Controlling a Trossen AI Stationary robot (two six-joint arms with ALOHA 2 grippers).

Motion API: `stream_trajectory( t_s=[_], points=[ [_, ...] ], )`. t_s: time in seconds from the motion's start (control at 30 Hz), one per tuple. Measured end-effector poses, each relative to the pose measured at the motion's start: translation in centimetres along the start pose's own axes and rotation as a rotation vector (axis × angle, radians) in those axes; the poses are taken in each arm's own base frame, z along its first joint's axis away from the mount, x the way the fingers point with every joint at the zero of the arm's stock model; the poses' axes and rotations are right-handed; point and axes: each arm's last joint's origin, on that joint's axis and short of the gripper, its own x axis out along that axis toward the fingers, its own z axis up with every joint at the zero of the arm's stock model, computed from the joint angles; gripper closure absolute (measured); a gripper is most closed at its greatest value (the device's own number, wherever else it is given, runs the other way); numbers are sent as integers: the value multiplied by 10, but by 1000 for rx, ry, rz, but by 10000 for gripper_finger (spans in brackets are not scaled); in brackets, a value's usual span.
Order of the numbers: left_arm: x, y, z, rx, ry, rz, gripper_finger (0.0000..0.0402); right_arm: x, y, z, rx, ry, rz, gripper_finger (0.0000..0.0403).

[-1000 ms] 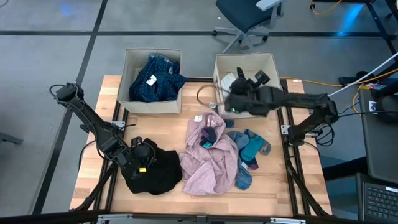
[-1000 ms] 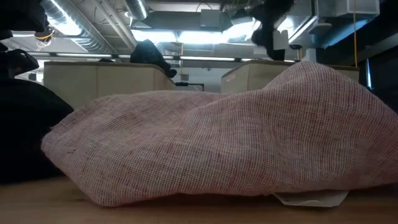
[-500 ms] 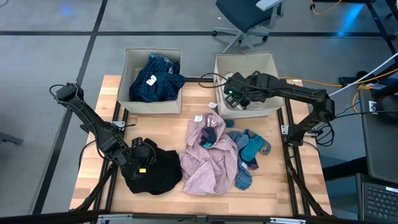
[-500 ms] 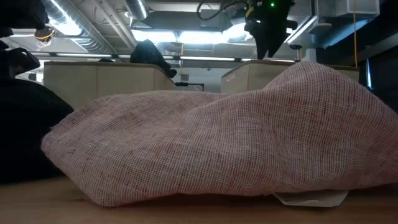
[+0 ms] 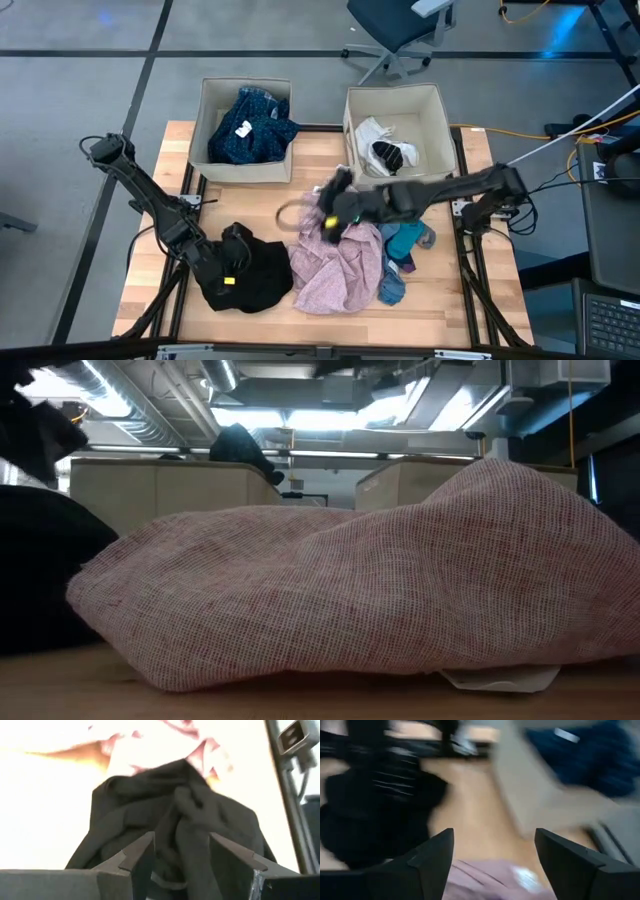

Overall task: Sort clothes
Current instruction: Put the black stripe sock into the right brown laundry organizer

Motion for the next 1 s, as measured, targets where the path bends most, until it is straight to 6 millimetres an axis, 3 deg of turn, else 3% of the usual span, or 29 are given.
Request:
stream_trajectory(
  t_s=[0.2,0.37,0.5,0.7,0.83,1.0],
  points=[
    [7,-1,-1,10,-68,-45,229,57,57,-16,-112,-87,157,123],
    [-3,-8,9,6,11,-105,229,96,86,-29,-107,-190,259,123],
    [-21,-12,13,-55,179,-104,229,118,95,-40,-93,-223,285,123],
    [-36,-16,-10,-198,370,-32,229,134,102,-46,-68,-288,286,123],
    [-31,-17,-35,-251,407,-11,229,140,105,-48,-54,-325,289,123],
    [-8,-15,-61,-252,390,-17,229,148,108,-56,-58,-309,289,123]
  ],
)
